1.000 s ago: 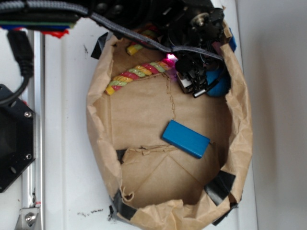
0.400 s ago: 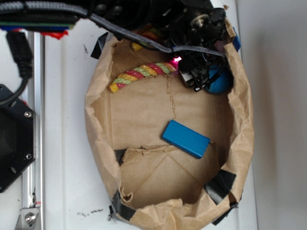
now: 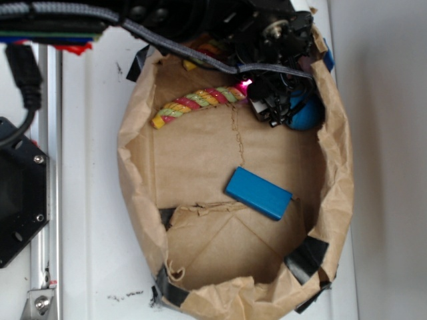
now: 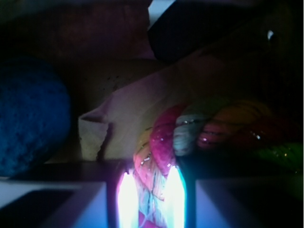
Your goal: Grab the multicolored rope.
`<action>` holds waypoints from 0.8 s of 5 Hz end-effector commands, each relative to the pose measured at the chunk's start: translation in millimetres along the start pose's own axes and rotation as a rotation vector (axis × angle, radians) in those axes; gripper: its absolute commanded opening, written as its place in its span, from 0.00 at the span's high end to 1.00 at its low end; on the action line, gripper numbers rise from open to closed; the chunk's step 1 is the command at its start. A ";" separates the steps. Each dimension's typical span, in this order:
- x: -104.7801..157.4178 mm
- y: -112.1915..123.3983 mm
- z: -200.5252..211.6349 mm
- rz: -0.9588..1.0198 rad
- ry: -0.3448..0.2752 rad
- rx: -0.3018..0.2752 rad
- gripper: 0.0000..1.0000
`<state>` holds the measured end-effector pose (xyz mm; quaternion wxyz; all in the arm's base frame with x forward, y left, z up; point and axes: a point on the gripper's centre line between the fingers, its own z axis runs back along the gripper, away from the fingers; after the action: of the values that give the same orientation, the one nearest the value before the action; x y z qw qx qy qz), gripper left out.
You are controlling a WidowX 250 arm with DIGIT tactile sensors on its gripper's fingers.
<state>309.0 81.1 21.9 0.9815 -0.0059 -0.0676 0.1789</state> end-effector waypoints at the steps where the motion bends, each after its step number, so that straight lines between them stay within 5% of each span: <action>1: -1.7 -2.0 24.6 -0.009 -0.036 0.005 1.00; 2: -24.5 -26.7 57.1 -0.102 -0.095 -0.050 1.00; 4: -21.4 -57.3 117.3 -0.127 -0.167 -0.142 1.00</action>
<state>287.3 17.3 115.1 0.9843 -0.0544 -0.1211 0.1167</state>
